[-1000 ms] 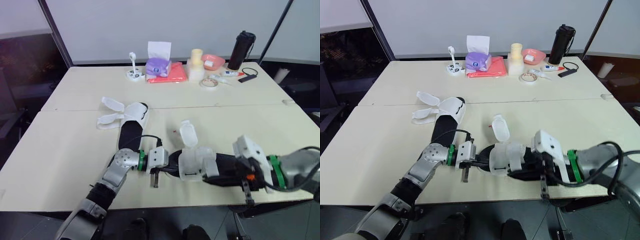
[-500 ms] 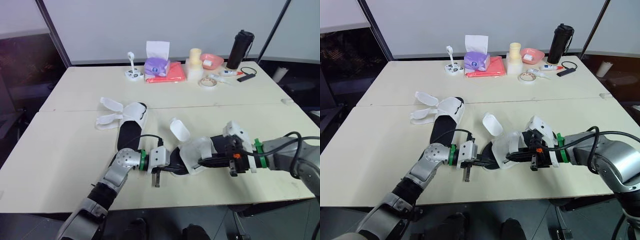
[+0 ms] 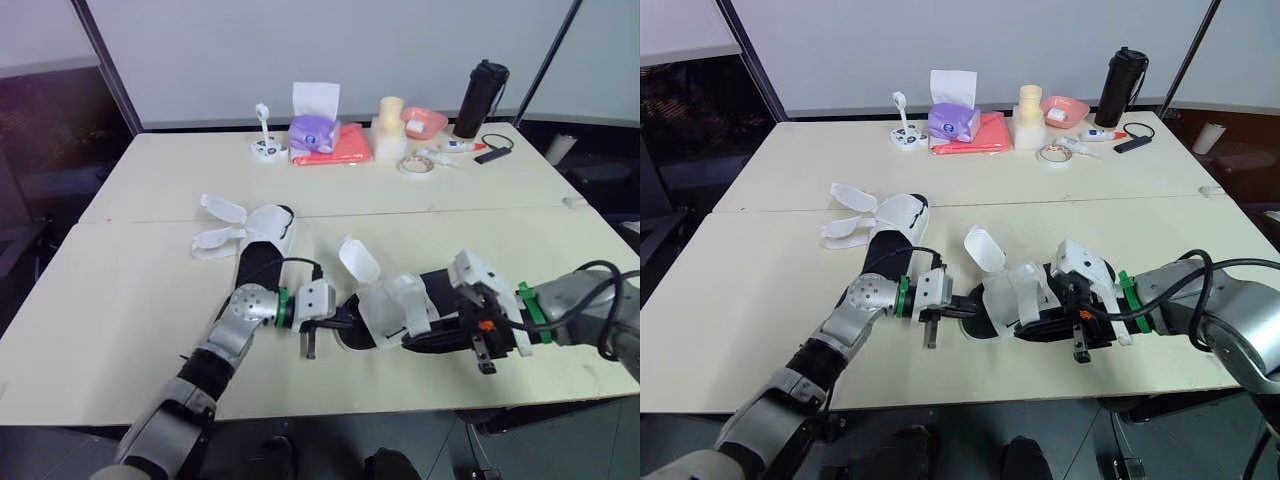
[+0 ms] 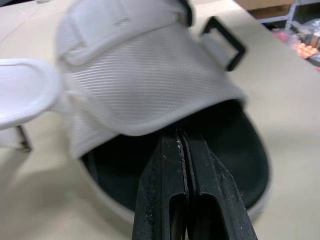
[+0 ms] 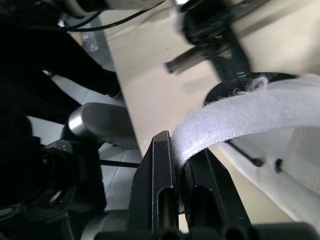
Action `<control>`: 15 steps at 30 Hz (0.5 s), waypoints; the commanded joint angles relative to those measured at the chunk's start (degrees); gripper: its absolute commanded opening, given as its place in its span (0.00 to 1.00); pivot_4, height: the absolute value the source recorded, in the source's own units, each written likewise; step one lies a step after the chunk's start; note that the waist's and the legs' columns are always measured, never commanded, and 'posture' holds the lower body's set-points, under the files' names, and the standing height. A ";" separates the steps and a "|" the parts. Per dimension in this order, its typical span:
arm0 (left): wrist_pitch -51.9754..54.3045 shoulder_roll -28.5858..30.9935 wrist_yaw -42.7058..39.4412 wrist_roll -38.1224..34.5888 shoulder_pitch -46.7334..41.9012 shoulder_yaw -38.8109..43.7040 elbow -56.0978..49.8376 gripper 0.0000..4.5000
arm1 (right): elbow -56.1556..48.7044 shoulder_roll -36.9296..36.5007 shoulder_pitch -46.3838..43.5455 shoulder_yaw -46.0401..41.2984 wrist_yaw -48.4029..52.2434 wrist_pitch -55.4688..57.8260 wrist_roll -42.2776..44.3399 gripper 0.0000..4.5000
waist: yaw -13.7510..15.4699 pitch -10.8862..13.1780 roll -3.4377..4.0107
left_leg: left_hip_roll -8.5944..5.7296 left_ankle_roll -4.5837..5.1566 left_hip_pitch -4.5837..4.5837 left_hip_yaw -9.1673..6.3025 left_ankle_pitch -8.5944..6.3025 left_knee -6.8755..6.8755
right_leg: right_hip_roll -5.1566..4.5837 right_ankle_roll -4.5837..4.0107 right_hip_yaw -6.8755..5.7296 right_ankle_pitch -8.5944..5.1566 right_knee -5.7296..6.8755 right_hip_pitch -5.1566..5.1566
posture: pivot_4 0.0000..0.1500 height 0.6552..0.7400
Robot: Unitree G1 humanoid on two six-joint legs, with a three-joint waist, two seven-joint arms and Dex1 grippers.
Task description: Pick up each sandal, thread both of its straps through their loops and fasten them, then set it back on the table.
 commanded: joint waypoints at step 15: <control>-2.31 -0.03 -4.42 -0.46 -1.70 0.17 1.50 0.00 | -1.40 0.45 -3.09 -0.24 -1.39 1.26 2.35 0.01 | -0.05 0.02 -0.02 | -0.01 0.00 -0.02 0.00 0.00 -0.01 | 0.00 0.01 -0.01 0.00 0.00 -0.01 | 1.00 1.00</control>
